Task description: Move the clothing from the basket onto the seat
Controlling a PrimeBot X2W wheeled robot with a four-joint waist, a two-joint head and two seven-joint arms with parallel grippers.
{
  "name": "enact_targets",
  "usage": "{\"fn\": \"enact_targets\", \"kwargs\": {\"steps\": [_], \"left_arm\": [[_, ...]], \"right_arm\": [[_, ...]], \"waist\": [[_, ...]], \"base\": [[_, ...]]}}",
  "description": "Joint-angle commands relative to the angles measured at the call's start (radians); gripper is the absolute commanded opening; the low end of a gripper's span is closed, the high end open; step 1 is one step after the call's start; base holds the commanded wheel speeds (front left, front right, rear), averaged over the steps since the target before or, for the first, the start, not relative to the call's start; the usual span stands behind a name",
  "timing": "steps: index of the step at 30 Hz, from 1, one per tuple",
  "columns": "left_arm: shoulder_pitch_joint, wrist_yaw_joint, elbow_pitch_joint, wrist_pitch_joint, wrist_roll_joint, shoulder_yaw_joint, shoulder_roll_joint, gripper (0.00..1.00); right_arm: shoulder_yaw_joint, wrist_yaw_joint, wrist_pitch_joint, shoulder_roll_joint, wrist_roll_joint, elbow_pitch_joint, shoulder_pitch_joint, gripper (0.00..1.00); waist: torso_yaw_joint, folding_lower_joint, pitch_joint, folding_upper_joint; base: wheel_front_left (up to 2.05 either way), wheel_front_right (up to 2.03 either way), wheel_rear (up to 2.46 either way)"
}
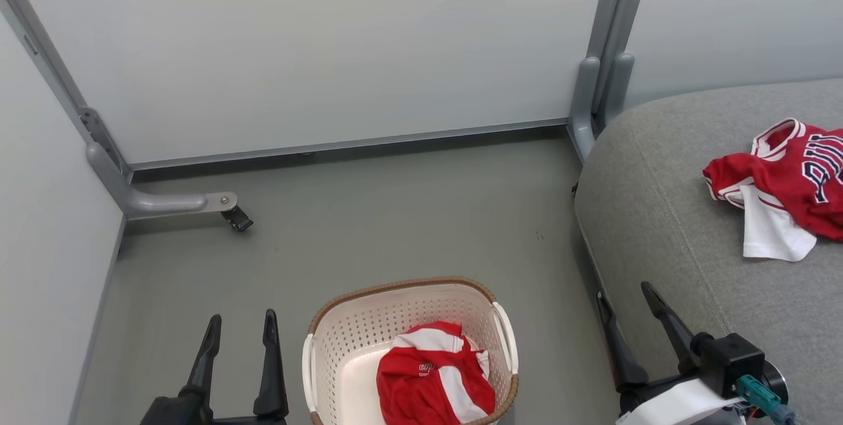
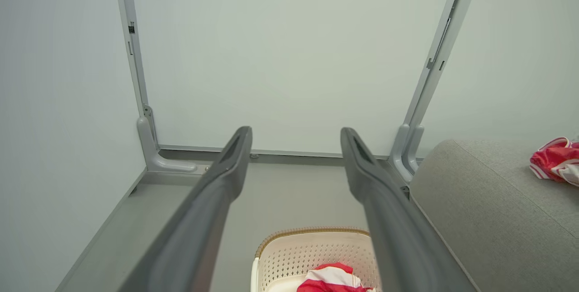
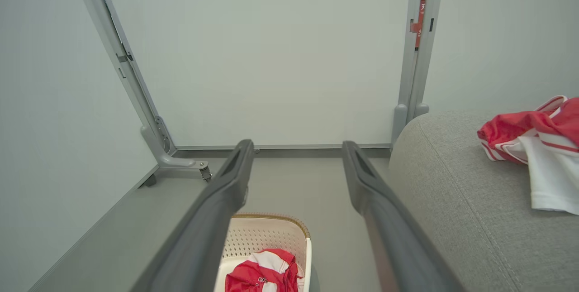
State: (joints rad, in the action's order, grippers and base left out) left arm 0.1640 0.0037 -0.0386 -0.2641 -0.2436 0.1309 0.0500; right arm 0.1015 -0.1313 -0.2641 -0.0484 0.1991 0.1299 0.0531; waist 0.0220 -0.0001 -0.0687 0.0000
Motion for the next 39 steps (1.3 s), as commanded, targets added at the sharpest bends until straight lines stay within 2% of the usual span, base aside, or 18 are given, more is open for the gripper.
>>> {"fn": "enact_targets", "kwargs": {"steps": [1, 16, 33, 39], "left_arm": [[0.025, 0.007, 0.01, 0.0, 0.007, 0.003, 0.001, 1.0], [0.076, 0.033, 0.015, 0.0, -0.002, 0.021, 0.001, 1.0], [0.075, 0.022, 0.001, 0.0, -0.007, 0.038, 0.001, 1.0], [0.063, 0.031, -0.006, 0.0, 0.004, 0.041, 0.001, 1.0]], "right_arm": [[0.001, 0.001, -0.001, -0.004, 0.005, -0.005, 0.022, 1.0], [0.032, 0.001, -0.001, -0.004, 0.002, 0.01, 0.061, 1.0], [0.044, 0.001, -0.001, -0.004, -0.006, 0.014, 0.076, 1.0], [0.033, 0.001, -0.001, -0.004, 0.005, 0.012, 0.074, 1.0]], "waist": [[-0.014, 0.0001, -0.008, 0.0], [-0.052, 0.0001, -0.046, 0.0], [-0.06, 0.0001, -0.053, 0.0], [-0.061, 0.0001, -0.036, 0.0]], "base": [[0.0, 0.0, 0.0], [0.0, 0.0, 0.0], [0.0, 0.0, 0.0], [0.0, 0.0, 0.0]]}}
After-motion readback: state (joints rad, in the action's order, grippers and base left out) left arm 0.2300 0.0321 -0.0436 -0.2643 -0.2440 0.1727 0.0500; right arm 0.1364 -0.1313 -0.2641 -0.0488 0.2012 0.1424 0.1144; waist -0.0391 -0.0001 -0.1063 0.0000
